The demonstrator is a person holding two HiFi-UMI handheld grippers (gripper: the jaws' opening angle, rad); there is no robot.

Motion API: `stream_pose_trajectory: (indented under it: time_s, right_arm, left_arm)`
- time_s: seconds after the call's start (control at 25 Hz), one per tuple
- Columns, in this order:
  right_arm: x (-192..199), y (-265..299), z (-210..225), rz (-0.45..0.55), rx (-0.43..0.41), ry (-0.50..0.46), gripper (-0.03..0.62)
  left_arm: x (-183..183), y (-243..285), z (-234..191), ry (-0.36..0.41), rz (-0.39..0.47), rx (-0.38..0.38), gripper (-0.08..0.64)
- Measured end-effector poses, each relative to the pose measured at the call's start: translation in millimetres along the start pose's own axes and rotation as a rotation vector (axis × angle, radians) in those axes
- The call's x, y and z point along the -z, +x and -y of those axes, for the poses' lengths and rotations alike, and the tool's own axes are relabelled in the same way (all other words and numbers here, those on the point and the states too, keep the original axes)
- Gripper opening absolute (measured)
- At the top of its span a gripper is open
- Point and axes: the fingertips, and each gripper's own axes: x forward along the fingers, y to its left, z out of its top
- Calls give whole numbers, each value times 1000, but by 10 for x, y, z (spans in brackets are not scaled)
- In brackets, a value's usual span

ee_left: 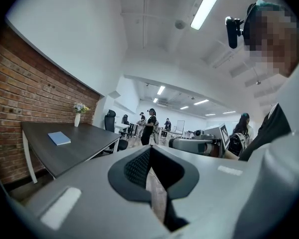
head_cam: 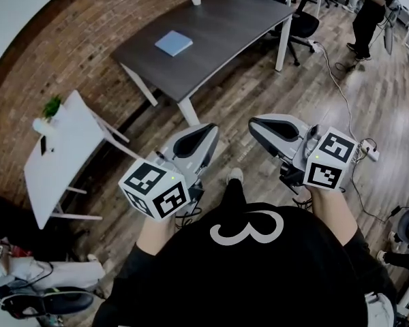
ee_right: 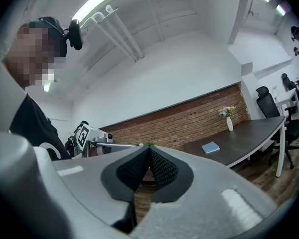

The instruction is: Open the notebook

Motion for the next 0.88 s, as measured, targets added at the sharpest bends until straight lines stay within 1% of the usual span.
stream_pose_trajectory:
  time_s: [0.16,0.32,0.4,0.52,0.68,0.88]
  right_arm:
    - [19,184,287,-5,4,26,1]
    - [-17,465,710,-15,12,44,0]
    - [-36,627,979,-28,15,61,0]
    - [-55,894,1429,-49,24,100,0]
    - [-85,1336,2057,-88,29,145,0]
    - [-154,1862,2782,-124,31,181,0]
  left_arm:
    - [6,173,-304,-24,-6,6,14]
    - [-61,472,-727,0,-20,0,15]
    - [-83,660,-985,-11,-25,5,15]
    - [-130,964,-1415,-61,-44,22,15]
    - [-223,1384,-2095,-108,-57,17,15]
    - [-310,1860,-2816,-120,-95,15,17]
